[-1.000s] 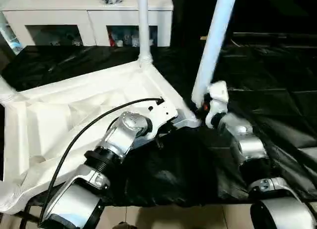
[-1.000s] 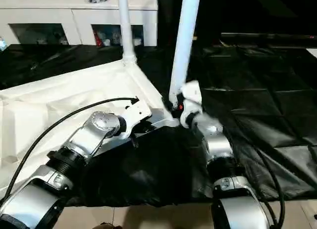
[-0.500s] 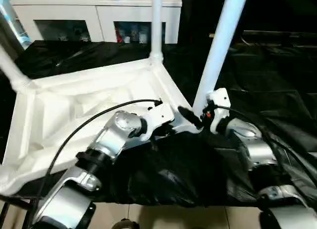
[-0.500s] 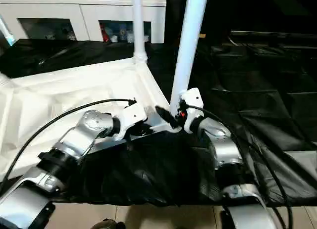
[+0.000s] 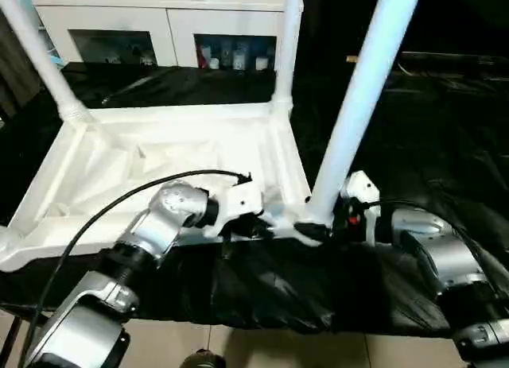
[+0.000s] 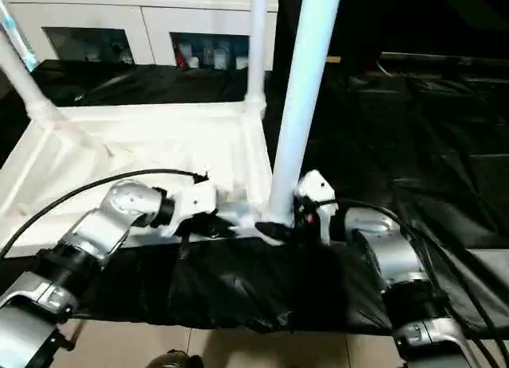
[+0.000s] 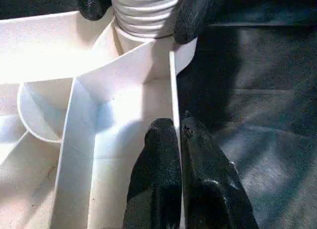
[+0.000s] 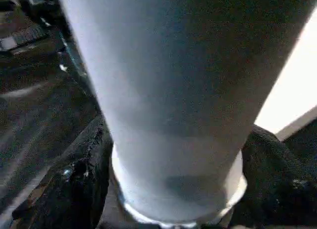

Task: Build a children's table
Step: Rotate leg to tighten

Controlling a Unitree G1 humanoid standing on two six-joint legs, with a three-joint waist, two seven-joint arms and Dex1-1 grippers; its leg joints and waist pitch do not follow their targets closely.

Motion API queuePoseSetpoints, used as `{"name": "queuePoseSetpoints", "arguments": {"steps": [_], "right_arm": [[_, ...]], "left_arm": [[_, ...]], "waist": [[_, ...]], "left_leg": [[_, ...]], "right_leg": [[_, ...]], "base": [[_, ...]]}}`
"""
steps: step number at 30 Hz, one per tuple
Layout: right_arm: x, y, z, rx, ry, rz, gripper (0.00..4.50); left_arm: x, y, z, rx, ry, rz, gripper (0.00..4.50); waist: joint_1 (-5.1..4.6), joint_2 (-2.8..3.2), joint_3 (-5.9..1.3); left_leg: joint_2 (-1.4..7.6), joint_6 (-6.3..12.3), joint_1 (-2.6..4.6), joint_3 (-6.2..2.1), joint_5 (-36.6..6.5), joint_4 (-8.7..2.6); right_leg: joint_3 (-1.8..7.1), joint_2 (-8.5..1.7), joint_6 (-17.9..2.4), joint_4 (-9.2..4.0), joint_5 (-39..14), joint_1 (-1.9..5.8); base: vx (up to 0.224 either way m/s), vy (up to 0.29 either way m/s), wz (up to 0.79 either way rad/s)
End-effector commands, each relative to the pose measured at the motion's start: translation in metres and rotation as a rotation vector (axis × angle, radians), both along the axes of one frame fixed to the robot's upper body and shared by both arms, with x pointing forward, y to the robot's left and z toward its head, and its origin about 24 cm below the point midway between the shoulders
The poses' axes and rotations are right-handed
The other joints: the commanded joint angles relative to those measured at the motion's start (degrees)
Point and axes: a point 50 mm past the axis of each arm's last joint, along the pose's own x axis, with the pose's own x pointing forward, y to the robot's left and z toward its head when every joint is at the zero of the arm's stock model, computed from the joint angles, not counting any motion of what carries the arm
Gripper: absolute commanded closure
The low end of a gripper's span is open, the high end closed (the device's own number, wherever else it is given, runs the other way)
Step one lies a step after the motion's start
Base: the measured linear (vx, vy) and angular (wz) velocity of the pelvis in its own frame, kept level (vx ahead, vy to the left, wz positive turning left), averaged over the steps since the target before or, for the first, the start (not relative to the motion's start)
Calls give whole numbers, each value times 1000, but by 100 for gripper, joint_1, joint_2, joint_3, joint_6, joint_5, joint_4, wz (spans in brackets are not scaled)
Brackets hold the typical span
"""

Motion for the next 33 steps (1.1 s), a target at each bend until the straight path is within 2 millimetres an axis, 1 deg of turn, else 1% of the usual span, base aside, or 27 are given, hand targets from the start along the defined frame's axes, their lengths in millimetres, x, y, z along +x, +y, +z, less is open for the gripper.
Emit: {"name": "queuePoseSetpoints", "arguments": {"steps": [1, 4, 7, 10, 13, 14, 16, 17, 18, 19, 20, 21, 22, 23, 24, 25, 26, 27, 28, 29, 30, 31, 32, 33], "right_arm": [[-1, 2, 6, 15, -11, 27, 130], [-3, 2, 7, 17, 0, 52, 162], [-4, 2, 7, 18, 5, 63, 167], [-7, 2, 5, 16, 20, 81, 173], [-10, 3, 2, 25, 37, 74, 174], [-9, 4, 0, 35, 40, 38, 174], [-9, 5, 0, 36, 41, 34, 174], [-8, 5, -1, 43, 43, 6, 174], [-3, 8, -6, 30, 29, -87, 174], [2, 11, -10, 24, 17, -181, 174], [2, 11, -10, 24, 17, -181, 174], [7, 14, -14, 25, 8, -272, 175], [14, 21, -18, 49, 17, -384, 175], [14, 21, -18, 49, 17, -384, 175], [23, 37, -21, 83, 30, -521, 175], [23, 37, -21, 83, 30, -521, 175], [26, 46, -22, 88, 30, -558, 175], [26, 46, -22, 88, 30, -558, 175], [30, 58, -20, 97, 11, -588, 175], [30, 58, -20, 97, 11, -588, 175], [31, 62, -19, 104, -2, -588, 175], [31, 64, -17, 120, -11, -573, 175], [31, 64, -17, 122, -12, -571, 119], [30, 64, -15, 135, -16, -559, 105]], "left_arm": [[-3, -13, 13, -40, -48, -102, 450], [-4, -10, 11, -25, -41, -122, 450], [-5, -9, 10, -19, -36, -133, 450], [-6, -8, 8, -12, -29, -142, 450], [-5, -8, 6, -14, -19, -110, 450], [-1, -9, 5, -8, -19, -63, 450], [-1, -9, 5, -7, -19, -57, 450], [2, -9, 4, -1, -19, -21, 450], [8, -12, 3, -12, -21, 64, 450], [13, -16, 3, -24, -24, 138, 450], [13, -16, 3, -24, -24, 138, 450], [18, -20, 2, -34, -30, 199, 450], [22, -27, 1, -47, -36, 275, 450], [22, -27, 1, -47, -36, 275, 450], [26, -40, -1, -63, -47, 361, 450], [26, -40, -1, -63, -47, 361, 450], [26, -47, -2, -75, -47, 370, 450], [26, -47, -2, -75, -47, 370, 450], [24, -57, -2, -93, -46, 361, 450], [24, -57, -2, -93, -46, 361, 450], [22, -61, -1, -99, -52, 343, 450], [21, -63, -1, -97, -61, 325, 450], [21, -63, -1, -98, -63, 321, 450], [19, -64, -1, -99, -73, 299, 450]], "waist": [[-3, 3, -407], [-2, 9, -402], [4, -1, -403], [27, 3, -398], [37, 2, -395], [37, -6, -391], [37, -8, -385], [32, -12, -378], [20, -35, -373], [3, -38, -361], [-4, -33, -349], [-28, -47, -352], [-42, -48, -348], [-86, -37, -323], [-96, -38, -336], [-145, -30, -333], [-144, -41, -344], [-163, -51, -351], [-173, -37, -359], [-194, -39, -363], [-186, -46, -371], [-189, -44, -374], [-185, -37, -371], [-184, -36, -369]], "left_leg": [[490, 527, 209, -205, -555, -360], [492, 480, 206, -209, -571, -366], [483, 466, 201, -205, -551, -359], [489, 433, 207, -206, -623, -364], [490, 387, 211, -207, -681, -370], [490, 368, 212, -205, -706, -371], [485, 329, 212, -206, -759, -372], [485, 299, 215, -205, -791, -380], [487, 259, 218, -202, -825, -387], [482, 214, 230, -195, -840, -394], [459, 106, 248, -205, -1008, -396], [457, 50, 216, -216, -1054, -414], [460, 16, 233, -222, -1080, -422], [450, -35, 234, -220, -1146, -439], [449, -65, 230, -229, -1197, -438], [441, -134, 222, -235, -1207, -454], [437, -132, 229, -245, -1228, -452], [431, -93, 218, -233, -1137, -436], [423, -14, 200, -225, -1011, -424], [417, 40, 179, -231, -918, -423], [422, 123, 192, -220, -845, -411], [422, 155, 185, -221, -808, -408], [422, 215, 186, -217, -779, -406], [426, 239, 186, -220, -783, -407]], "right_leg": [[261, -575, -1583, -284, 613, 229], [257, -567, -1566, -282, 569, 228], [261, -571, -1561, -279, 599, 233], [265, -576, -1521, -298, 443, 232], [263, -573, -1518, -301, 342, 227], [266, -574, -1512, -308, 290, 222], [273, -585, -1503, -322, 183, 218], [278, -583, -1486, -333, 83, 214], [282, -583, -1472, -342, -29, 207], [286, -574, -1478, -349, -109, 178], [289, -600, -1472, -401, -439, 176], [296, -618, -1402, -404, -648, 198], [291, -598, -1377, -418, -700, 189], [293, -584, -1373, -433, -793, 166], [290, -598, -1345, -436, -881, 190], [293, -596, -1337, -432, -933, 174], [285, -605, -1306, -450, -973, 195], [297, -598, -1292, -439, -820, 195], [299, -603, -1294, -437, -613, 208], [290, -596, -1302, -420, -453, 227], [293, -590, -1303, -413, -288, 221], [293, -596, -1313, -404, -220, 226], [288, -590, -1322, -406, -157, 230], [289, -593, -1323, -409, -149, 231]], "base": [[0, 0, 0], [0, 0, 0], [0, 0, 0], [0, 0, 0], [0, 0, 0], [0, 0, 0], [0, 0, 0], [0, 0, 0], [0, 0, 0], [0, 0, 0], [0, 0, 0], [0, 0, 0], [0, 0, 0], [0, 0, 0], [0, 0, 0], [0, 0, 0], [0, 0, 0], [0, 0, 0], [0, 0, 0], [0, 0, 0], [0, 0, 0], [0, 0, 0], [0, 0, 0], [0, 0, 0]]}}
